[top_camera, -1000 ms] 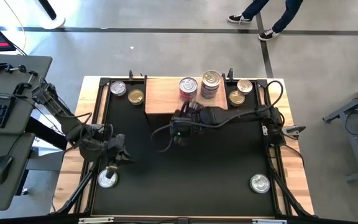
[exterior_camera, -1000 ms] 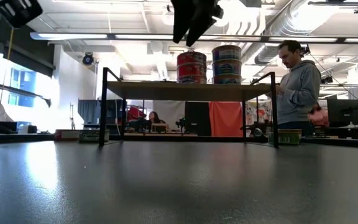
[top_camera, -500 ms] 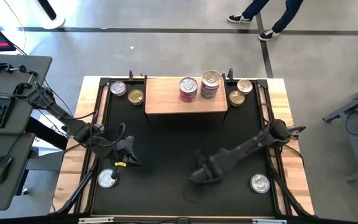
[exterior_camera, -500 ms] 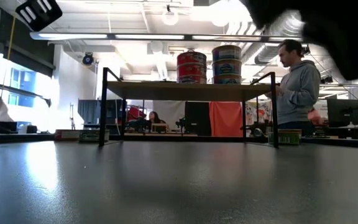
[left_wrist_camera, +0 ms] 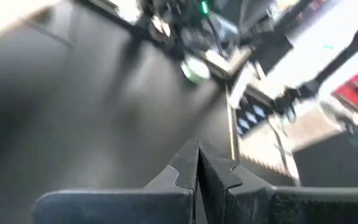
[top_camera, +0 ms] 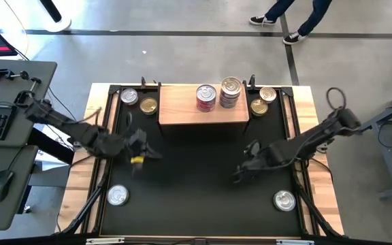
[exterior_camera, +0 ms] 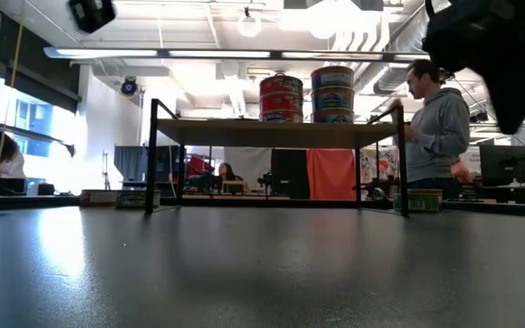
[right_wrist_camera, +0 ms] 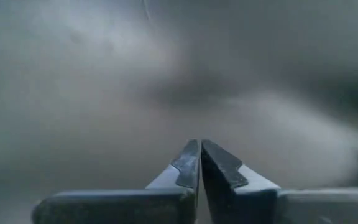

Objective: Stack canned seafood by type on shelf
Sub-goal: Stack the red tuna can on top of the red tuna can on the shelf

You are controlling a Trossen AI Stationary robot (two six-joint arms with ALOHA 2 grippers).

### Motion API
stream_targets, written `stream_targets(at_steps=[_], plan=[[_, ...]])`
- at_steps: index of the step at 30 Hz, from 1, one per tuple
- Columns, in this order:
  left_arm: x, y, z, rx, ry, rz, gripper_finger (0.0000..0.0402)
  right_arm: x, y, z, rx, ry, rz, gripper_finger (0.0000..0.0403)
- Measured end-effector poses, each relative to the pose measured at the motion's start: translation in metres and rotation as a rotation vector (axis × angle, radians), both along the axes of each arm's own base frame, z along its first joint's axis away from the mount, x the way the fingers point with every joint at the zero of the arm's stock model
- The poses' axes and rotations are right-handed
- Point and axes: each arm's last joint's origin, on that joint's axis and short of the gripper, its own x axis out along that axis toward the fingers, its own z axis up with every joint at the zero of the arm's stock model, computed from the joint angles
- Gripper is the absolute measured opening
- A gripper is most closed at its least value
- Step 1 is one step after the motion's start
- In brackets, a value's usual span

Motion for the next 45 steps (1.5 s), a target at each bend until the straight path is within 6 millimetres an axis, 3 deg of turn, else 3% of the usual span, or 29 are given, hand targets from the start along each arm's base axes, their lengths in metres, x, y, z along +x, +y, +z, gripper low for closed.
stream_targets(at_steps=[3,6,11,16,20,23,29,36,39,45], plan=[[0.008,0.021,0.021,0.041,0.055,0.096,0.0000,-0.009,-0.014,-0.001,-0.002,-0.123,-0.017,0.0002],[0.007,0.051,0.030,0.117,0.277,0.309,0.0000,-0.014,-0.024,-0.007,-0.006,-0.204,0.000,0.0003],[-0.009,0.106,0.039,0.236,0.629,0.715,0.0000,-0.013,-0.032,-0.021,-0.007,-0.273,0.079,0.0001],[-0.025,0.163,0.032,0.210,0.992,0.845,0.0000,-0.006,-0.030,-0.032,0.013,-0.397,0.146,0.0001],[-0.034,0.203,0.007,0.119,1.251,0.847,0.0000,-0.003,-0.029,-0.038,0.022,-0.451,0.181,0.0001],[-0.033,0.229,-0.012,0.071,1.352,0.848,0.0000,-0.005,-0.028,-0.041,0.023,-0.451,0.185,0.0000],[-0.016,0.275,-0.047,0.197,1.440,0.620,0.0000,-0.005,-0.026,-0.040,0.028,-0.461,0.193,0.0000],[0.001,0.300,-0.082,0.337,1.491,0.256,0.0000,-0.001,-0.025,-0.038,0.019,-0.507,0.159,0.0000],[0.000,0.309,-0.096,0.359,1.603,0.308,0.0000,0.000,-0.026,-0.037,-0.006,-0.536,0.141,0.0000],[-0.019,0.331,-0.130,0.208,1.742,0.285,0.0000,0.003,-0.026,-0.035,-0.036,-0.571,0.123,0.0000]])
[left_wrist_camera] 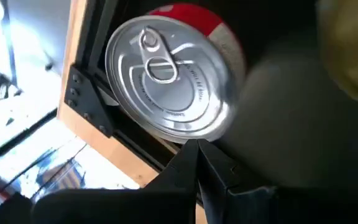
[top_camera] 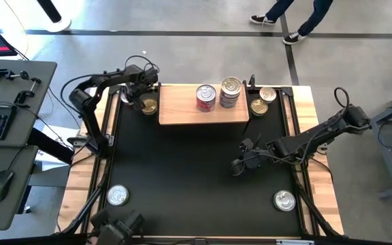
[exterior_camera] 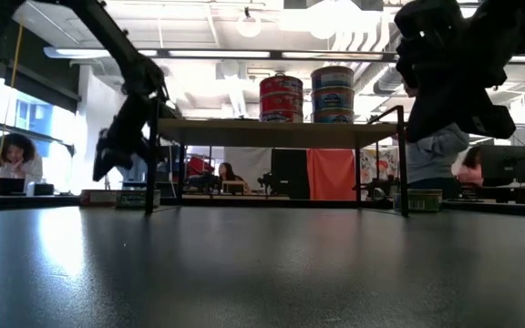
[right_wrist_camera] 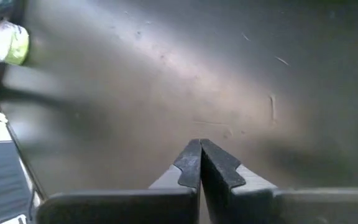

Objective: Stack canned seafood by type on shelf
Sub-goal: Stack the red tuna can on top of the red tuna can on the shelf

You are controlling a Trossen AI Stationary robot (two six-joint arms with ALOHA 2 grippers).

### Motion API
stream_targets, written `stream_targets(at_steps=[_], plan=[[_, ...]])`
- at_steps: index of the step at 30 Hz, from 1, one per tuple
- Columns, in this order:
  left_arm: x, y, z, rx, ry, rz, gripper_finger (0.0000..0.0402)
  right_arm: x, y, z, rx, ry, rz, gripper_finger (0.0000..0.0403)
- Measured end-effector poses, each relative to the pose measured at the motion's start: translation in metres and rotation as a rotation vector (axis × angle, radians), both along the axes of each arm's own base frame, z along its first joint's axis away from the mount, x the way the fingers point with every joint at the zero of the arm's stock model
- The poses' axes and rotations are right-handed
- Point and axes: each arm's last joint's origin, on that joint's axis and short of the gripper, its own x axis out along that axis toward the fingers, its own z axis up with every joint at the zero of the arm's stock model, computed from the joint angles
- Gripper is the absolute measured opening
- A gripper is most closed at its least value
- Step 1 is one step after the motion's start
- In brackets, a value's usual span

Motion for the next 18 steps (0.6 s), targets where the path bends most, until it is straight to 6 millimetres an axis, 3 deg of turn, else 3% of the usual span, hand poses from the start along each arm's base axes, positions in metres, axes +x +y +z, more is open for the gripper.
stream_targets(at_steps=[8,18], plan=[[-0.009,0.017,-0.017,0.034,-0.011,0.079,0.0000,0.001,0.000,0.001,0.034,-0.015,-0.029,0.0000],[-0.006,0.017,-0.022,0.025,-0.061,0.142,0.0000,0.006,0.002,0.005,0.072,-0.078,-0.041,0.0000]])
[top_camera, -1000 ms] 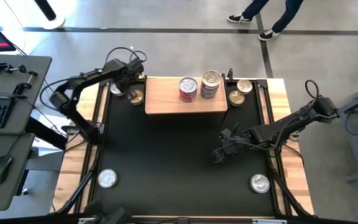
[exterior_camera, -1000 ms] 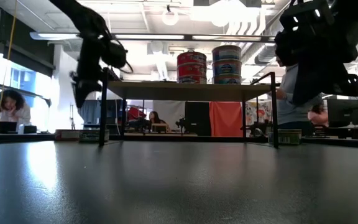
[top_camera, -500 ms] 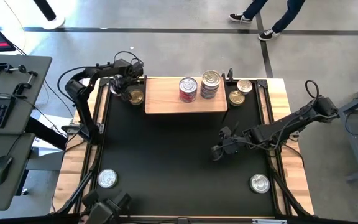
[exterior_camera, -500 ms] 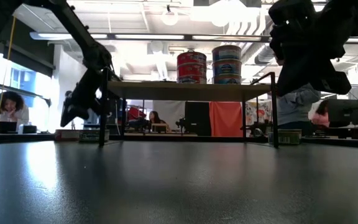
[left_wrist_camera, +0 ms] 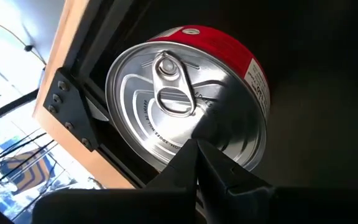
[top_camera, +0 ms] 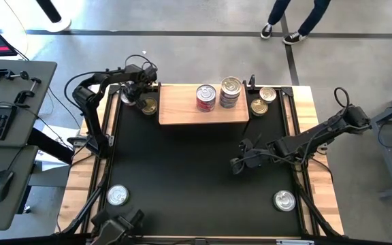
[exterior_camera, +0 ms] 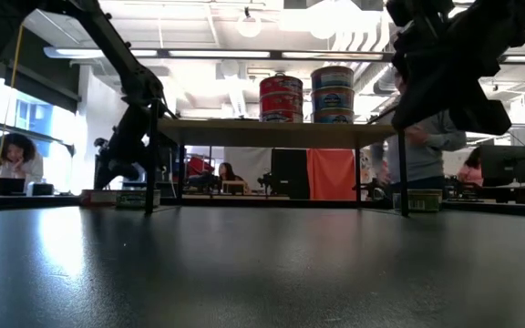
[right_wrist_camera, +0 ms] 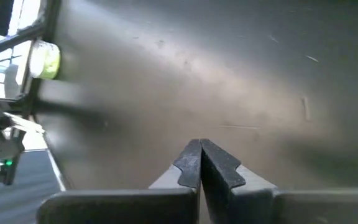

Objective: Stack canned seafood by type on shelf
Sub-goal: Stack the red tuna can on top of the red tuna can on the shelf

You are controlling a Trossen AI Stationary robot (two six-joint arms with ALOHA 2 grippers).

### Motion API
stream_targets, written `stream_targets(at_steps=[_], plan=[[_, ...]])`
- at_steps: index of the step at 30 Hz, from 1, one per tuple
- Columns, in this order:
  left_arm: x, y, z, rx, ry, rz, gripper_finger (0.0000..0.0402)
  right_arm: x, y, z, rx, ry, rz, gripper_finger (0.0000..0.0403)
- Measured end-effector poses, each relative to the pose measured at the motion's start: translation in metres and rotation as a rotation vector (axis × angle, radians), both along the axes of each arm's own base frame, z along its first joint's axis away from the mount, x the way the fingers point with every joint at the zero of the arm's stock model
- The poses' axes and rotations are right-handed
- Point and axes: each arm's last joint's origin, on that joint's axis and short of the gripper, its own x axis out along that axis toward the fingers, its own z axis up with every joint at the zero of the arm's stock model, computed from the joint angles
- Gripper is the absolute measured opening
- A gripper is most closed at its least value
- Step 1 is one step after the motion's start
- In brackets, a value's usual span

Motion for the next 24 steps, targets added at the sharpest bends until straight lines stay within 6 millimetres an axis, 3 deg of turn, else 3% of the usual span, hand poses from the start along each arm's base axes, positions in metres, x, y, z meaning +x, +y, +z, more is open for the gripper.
stream_targets(at_steps=[5,14,24], plan=[[0.003,-0.012,0.000,-0.081,0.025,-0.007,0.0000,0.000,0.000,0.000,0.000,-0.005,-0.002,0.0000],[0.003,-0.028,0.000,-0.175,-0.019,0.184,0.0000,0.000,0.000,0.000,-0.001,-0.006,-0.001,0.0000],[-0.002,-0.082,-0.023,-0.253,0.109,0.146,0.0000,0.001,0.001,0.001,-0.014,-0.008,0.039,0.0000]])
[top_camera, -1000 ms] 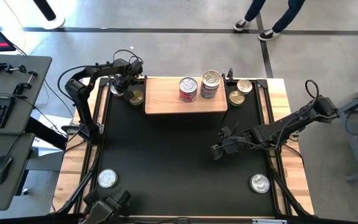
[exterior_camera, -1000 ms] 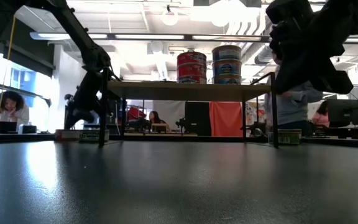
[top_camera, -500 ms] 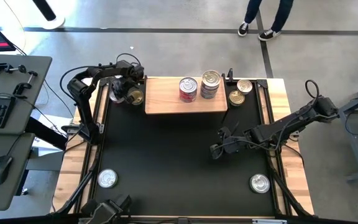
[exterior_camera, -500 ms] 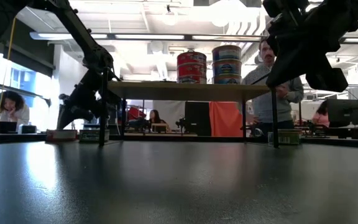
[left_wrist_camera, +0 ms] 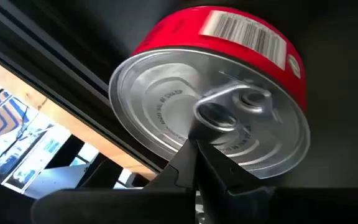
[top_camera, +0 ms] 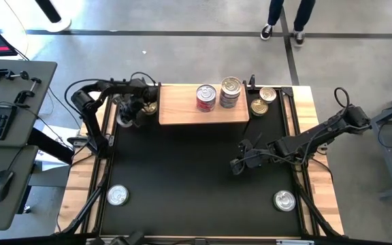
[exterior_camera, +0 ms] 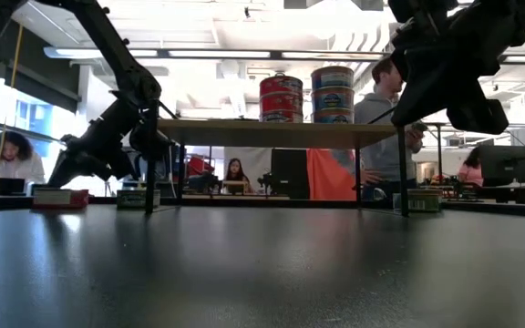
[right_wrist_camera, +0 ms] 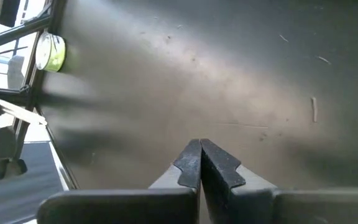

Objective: Stack canned seafood by type on shelf
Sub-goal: Stack the red tuna can on top of the red tuna can on the shelf

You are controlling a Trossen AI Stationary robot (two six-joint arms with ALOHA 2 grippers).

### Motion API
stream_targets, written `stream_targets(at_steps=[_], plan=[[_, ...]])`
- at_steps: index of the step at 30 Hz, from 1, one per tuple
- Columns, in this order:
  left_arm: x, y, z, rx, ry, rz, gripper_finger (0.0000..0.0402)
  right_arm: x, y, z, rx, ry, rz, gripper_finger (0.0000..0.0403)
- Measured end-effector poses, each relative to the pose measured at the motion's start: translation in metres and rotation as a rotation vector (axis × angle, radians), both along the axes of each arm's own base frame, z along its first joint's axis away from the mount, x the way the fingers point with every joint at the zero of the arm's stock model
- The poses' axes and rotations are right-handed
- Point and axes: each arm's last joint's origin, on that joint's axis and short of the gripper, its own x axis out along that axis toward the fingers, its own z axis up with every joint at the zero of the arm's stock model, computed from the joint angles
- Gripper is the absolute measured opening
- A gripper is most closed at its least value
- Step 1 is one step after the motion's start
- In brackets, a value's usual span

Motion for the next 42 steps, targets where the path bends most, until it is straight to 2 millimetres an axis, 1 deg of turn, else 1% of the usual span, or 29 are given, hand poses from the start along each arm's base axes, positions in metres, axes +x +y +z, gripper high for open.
stream_targets(at_steps=[5,10,14,20,27,31,38,42], plan=[[0.004,-0.006,0.008,0.047,-0.043,0.026,0.0000,0.001,0.000,0.001,-0.007,-0.009,0.021,0.0000],[0.005,-0.016,0.013,0.020,-0.065,0.057,0.0000,0.001,0.000,0.001,-0.014,-0.009,0.031,0.0000],[-0.002,-0.034,0.008,0.001,-0.064,0.101,0.0000,0.001,0.001,0.001,-0.017,-0.013,0.036,0.0000],[-0.009,-0.062,0.003,-0.048,-0.021,0.115,0.0000,0.001,0.001,0.001,-0.036,-0.014,0.055,0.0000],[0.000,-0.082,0.009,-0.008,-0.049,0.087,0.0000,0.001,0.001,0.001,-0.054,-0.015,0.072,0.0000],[0.006,-0.094,0.008,-0.010,-0.044,0.074,0.0000,0.001,0.001,0.001,-0.056,-0.015,0.074,0.0000],[-0.002,-0.117,0.000,-0.114,-0.005,0.146,0.0000,0.001,0.001,0.001,-0.075,-0.016,0.092,0.0000],[0.001,-0.129,-0.001,-0.105,0.011,0.140,0.0000,0.001,0.001,0.001,-0.080,-0.016,0.097,0.0000]])
